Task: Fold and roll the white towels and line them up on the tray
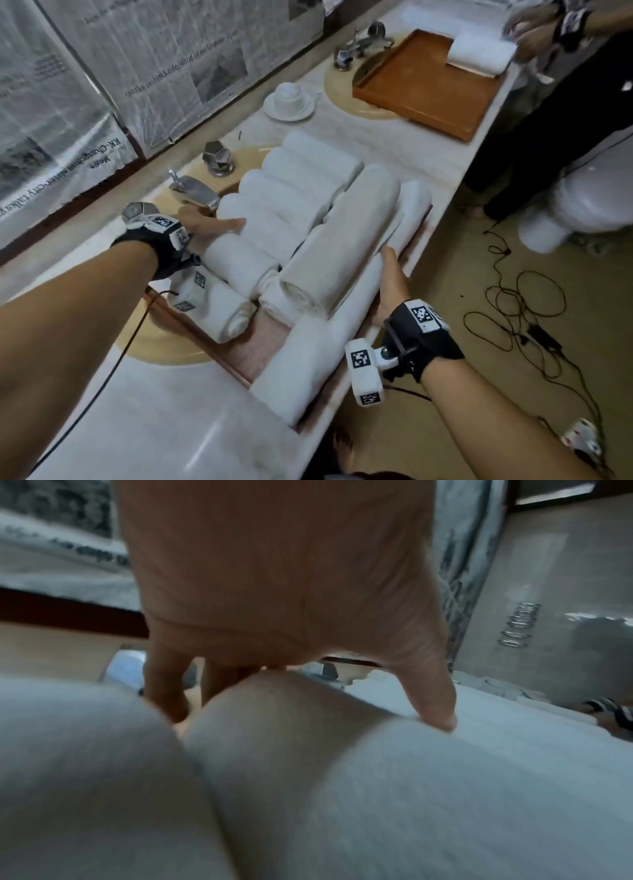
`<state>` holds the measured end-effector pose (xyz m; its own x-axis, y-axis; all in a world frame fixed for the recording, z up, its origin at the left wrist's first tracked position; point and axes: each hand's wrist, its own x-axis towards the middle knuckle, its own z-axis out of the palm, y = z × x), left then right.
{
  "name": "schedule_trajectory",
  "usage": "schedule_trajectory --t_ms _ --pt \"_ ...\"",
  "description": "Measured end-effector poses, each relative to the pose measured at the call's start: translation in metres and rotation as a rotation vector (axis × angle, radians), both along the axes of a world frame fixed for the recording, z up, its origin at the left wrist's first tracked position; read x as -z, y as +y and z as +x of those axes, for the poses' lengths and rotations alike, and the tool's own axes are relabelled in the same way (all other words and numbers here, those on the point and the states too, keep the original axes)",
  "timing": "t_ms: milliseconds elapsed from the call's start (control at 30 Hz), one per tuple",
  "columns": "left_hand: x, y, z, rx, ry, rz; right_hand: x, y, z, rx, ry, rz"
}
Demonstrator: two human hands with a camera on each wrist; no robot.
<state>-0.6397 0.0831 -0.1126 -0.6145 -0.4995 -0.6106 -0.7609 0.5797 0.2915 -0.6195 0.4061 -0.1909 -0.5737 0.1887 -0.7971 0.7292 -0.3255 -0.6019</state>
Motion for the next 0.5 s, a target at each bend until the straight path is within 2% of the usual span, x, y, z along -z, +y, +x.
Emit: schedule_trajectory --t_ms 167,233,333,500 --pt "0.019 -0.017 -0.002 0.106 -0.033 0.056 -0.004 -0.007 -0.001 0.040 0.000 0.047" --pt "0.026 -0.019 -0.004 0.091 -0.029 0.063 -0.008 -0.006 0.001 0.072 0.006 0.049" --pt "-0.004 0.020 0.021 0.081 -0.065 0.106 -0.012 0.004 0.006 0.032 0.039 0.057" --pt "-0.011 0.064 0.058 0.056 -0.073 0.267 0.004 0.041 0.007 -0.015 0.065 0.039"
